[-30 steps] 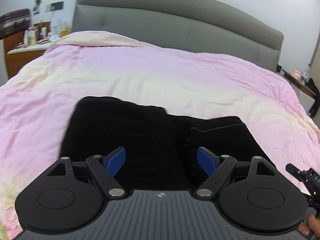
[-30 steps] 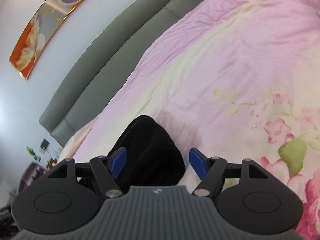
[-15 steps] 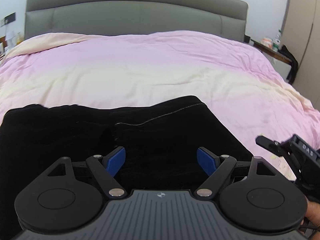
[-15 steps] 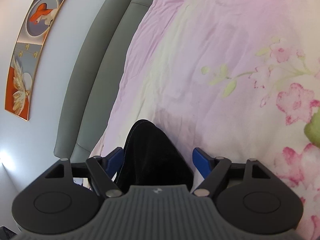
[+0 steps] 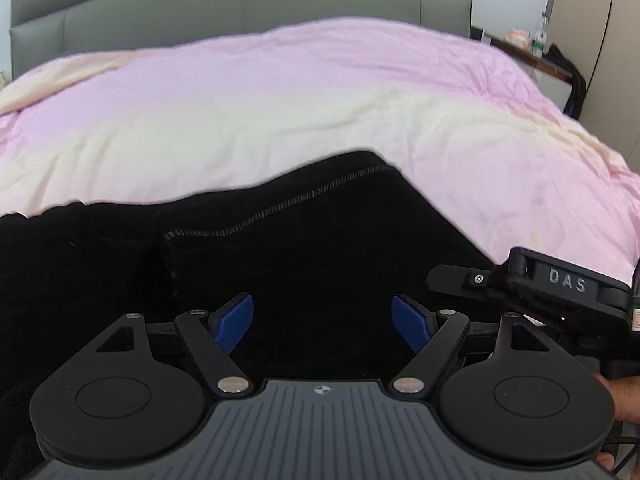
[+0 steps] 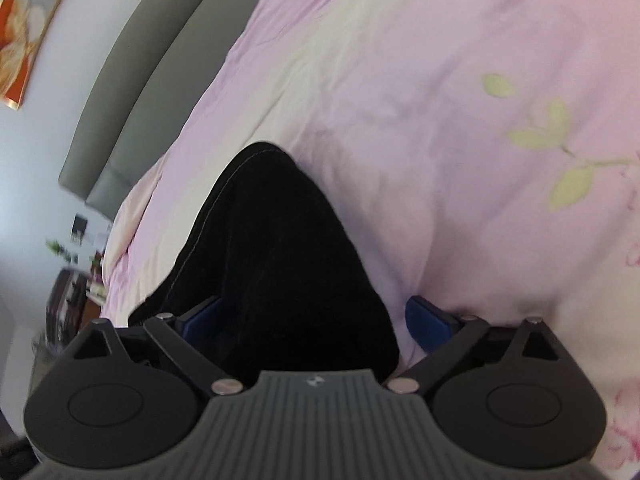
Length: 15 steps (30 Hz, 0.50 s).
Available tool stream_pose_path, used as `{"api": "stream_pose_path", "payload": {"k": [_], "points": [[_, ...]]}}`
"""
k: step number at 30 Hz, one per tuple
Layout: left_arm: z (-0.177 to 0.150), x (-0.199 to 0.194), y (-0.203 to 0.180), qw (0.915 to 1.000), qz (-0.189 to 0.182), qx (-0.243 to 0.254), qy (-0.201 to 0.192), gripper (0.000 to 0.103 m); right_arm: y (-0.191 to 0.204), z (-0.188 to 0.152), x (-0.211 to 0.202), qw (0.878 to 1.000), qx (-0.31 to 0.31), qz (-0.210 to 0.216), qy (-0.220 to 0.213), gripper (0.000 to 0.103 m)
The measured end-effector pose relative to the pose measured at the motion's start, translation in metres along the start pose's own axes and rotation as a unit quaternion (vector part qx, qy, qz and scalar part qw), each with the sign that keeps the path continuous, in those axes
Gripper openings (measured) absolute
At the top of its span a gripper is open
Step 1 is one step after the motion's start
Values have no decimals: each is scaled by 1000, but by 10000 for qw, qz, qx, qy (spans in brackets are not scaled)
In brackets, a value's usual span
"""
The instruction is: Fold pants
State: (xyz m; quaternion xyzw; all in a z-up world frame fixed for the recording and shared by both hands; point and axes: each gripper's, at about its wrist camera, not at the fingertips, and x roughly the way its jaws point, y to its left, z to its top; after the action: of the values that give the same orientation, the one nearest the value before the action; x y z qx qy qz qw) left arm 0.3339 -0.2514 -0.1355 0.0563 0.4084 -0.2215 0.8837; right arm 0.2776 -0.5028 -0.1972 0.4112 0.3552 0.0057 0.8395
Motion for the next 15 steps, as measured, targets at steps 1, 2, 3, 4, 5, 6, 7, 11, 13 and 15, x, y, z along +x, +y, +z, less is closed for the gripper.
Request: {"api": "stream_pose_path", "payload": {"k": [1,2,3,4,5,6,7,11,13,15], "points": [[-2,9,2,9998,23,-63,171,91,-3,-2,-2,9999,-20,159,-17,53],[-5,15,5,9995,-6,-141,295,91,-11,-2,-4,9987,264,436,50,43],[-7,18,7,9993,-56,-212,293,91,-22,-3,-7,9955,616,720,57,37],[-9,19,8,9993,-68,-263,273,92,-30,-4,-9,9923,808,940,61,31],[-9,21,7,9991,-43,-286,316,93,-33,-6,-10,9909,864,1029,38,29],[-9,22,6,9989,-4,-303,356,93,-33,-8,-11,9908,860,1041,2,28],[-8,23,4,9987,46,-314,397,94,-32,-10,-13,9911,842,1026,-49,28],[-4,16,6,9985,26,-325,449,88,-27,-18,-19,9883,960,1168,-222,26],[1,-9,15,9986,-137,-412,312,66,-27,-21,-24,9847,1069,1337,-340,25],[-3,-50,31,9988,-169,-420,-169,75,-27,-22,-28,9810,1207,1468,-390,25]]}}
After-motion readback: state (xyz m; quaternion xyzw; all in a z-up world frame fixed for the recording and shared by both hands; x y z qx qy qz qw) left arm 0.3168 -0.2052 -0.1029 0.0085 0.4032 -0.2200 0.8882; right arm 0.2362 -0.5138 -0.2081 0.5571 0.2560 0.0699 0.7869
